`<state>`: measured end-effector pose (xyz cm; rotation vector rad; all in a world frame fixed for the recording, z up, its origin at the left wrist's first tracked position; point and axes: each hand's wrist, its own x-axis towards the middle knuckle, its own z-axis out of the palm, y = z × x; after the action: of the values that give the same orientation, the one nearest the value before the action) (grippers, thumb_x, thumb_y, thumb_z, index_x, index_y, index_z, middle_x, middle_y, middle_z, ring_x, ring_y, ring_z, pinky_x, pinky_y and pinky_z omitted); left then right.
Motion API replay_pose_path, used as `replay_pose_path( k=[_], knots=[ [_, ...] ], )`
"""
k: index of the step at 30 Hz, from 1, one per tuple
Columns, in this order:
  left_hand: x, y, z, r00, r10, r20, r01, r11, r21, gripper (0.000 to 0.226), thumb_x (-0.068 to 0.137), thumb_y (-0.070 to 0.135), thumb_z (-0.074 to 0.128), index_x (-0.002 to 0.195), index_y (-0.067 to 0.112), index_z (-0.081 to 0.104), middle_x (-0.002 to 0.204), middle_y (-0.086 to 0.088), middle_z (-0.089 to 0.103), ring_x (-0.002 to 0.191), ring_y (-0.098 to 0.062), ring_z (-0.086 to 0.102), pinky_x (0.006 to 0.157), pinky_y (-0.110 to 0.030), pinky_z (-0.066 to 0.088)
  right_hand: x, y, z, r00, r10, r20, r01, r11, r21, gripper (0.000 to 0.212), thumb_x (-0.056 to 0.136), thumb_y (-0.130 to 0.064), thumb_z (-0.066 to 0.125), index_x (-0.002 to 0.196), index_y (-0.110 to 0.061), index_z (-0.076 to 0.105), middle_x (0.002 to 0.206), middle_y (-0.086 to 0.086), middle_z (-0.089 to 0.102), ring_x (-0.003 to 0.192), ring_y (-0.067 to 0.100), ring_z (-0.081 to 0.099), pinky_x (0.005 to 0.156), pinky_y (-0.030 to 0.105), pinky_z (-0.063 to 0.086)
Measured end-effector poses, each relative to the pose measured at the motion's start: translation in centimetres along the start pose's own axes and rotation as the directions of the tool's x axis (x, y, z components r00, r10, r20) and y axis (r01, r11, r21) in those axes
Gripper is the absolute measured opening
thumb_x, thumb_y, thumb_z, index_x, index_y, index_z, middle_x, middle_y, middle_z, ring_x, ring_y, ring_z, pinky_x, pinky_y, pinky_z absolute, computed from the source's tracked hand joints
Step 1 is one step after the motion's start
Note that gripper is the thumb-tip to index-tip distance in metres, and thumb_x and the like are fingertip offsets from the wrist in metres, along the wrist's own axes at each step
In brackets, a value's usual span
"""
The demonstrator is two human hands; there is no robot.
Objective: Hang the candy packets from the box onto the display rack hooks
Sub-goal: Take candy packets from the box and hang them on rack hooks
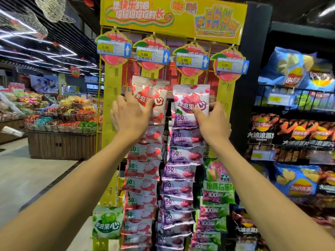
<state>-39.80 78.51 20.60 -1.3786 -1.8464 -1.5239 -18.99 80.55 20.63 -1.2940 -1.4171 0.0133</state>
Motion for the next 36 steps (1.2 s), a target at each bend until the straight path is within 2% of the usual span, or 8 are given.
replay_pose_path(
  k=[4,8,15,18,21,25,30,36],
  knots=[
    [-1.7,-0.8,0.1,1.0,-0.014,-0.002,0.014,0.999,0.028,0.068,0.097,0.065,0.047,0.136,0.01,0.051,0.133,-0.018,0.049,0.127,-0.037,0.044,0.107,-0.052,0.033,-1.8,1.3,0.0,0.999,-0.048,-0.024,0.047,0.999,-0.015,0.043,0.094,-0.054,0.059,0.122,-0.023,0.05,0.122,0.001,0.058,0.113,0.027,0.057,0.082,0.037,0.041],
    [-4.8,-2.0,0.1,0.995,0.084,0.062,-0.091,0.988,0.125,0.072,0.101,0.054,0.049,0.157,0.013,0.031,0.145,-0.019,0.043,0.133,-0.039,0.041,0.108,-0.055,0.032,-3.5,2.8,0.0,0.99,-0.14,-0.017,0.136,0.981,-0.141,0.051,0.096,-0.049,0.059,0.136,-0.019,0.048,0.129,0.008,0.055,0.123,0.03,0.05,0.097,0.044,0.043],
    [-9.7,-6.9,-1.1,0.931,0.193,0.309,-0.284,0.916,0.284,0.074,0.102,0.045,0.051,0.159,0.008,0.026,0.152,-0.018,0.044,0.138,-0.036,0.043,0.108,-0.051,0.038,-7.0,6.0,-1.0,0.945,-0.263,0.194,0.32,0.867,-0.381,0.055,0.1,-0.038,0.055,0.145,-0.009,0.045,0.133,0.018,0.054,0.122,0.039,0.049,0.103,0.049,0.038],
    [-12.2,-8.7,-3.2,0.837,0.225,0.499,-0.421,0.847,0.324,0.074,0.103,0.047,0.048,0.16,0.008,0.022,0.16,-0.016,0.035,0.145,-0.034,0.037,0.113,-0.05,0.036,-10.2,7.6,-2.2,0.9,-0.255,0.353,0.405,0.789,-0.462,0.058,0.099,-0.036,0.056,0.147,-0.006,0.044,0.133,0.02,0.056,0.12,0.041,0.051,0.099,0.049,0.042],
    [-15.1,-10.4,-5.5,0.742,0.234,0.629,-0.526,0.784,0.329,0.076,0.103,0.055,0.041,0.161,0.011,0.019,0.165,-0.013,0.028,0.151,-0.029,0.03,0.116,-0.045,0.034,-13.2,9.2,-3.9,0.845,-0.209,0.492,0.472,0.724,-0.504,0.065,0.098,-0.039,0.056,0.151,-0.005,0.038,0.144,0.021,0.051,0.131,0.039,0.047,0.107,0.048,0.038],
    [-18.7,-11.7,-8.3,0.662,0.235,0.711,-0.583,0.758,0.292,0.078,0.104,0.058,0.033,0.163,0.012,0.012,0.169,-0.011,0.019,0.155,-0.026,0.02,0.125,-0.044,0.024,-18.0,9.5,-6.4,0.786,-0.105,0.609,0.491,0.704,-0.513,0.072,0.101,-0.047,0.049,0.158,-0.009,0.025,0.165,0.017,0.024,0.15,0.033,0.027,0.119,0.046,0.03],
    [-23.6,-11.8,-11.5,0.562,0.189,0.805,-0.615,0.746,0.255,0.079,0.104,0.057,0.037,0.164,0.016,0.005,0.171,-0.009,0.008,0.158,-0.027,0.01,0.126,-0.049,0.017,-24.4,9.3,-9.8,0.697,0.024,0.717,0.494,0.708,-0.505,0.078,0.103,-0.056,0.04,0.162,-0.014,0.011,0.17,0.013,0.004,0.156,0.03,0.007,0.126,0.043,0.013],
    [-28.9,-6.4,-10.7,0.397,0.207,0.894,-0.655,0.746,0.118,0.082,0.104,0.061,0.034,0.164,0.018,-0.001,0.172,-0.009,-0.002,0.159,-0.028,-0.002,0.127,-0.052,0.007,-28.9,11.7,-15.8,0.648,0.168,0.743,0.424,0.731,-0.535,0.08,0.102,-0.06,0.04,0.163,-0.018,0.008,0.17,0.006,-0.002,0.157,0.026,0.0,0.127,0.042,0.008]
  ],
)
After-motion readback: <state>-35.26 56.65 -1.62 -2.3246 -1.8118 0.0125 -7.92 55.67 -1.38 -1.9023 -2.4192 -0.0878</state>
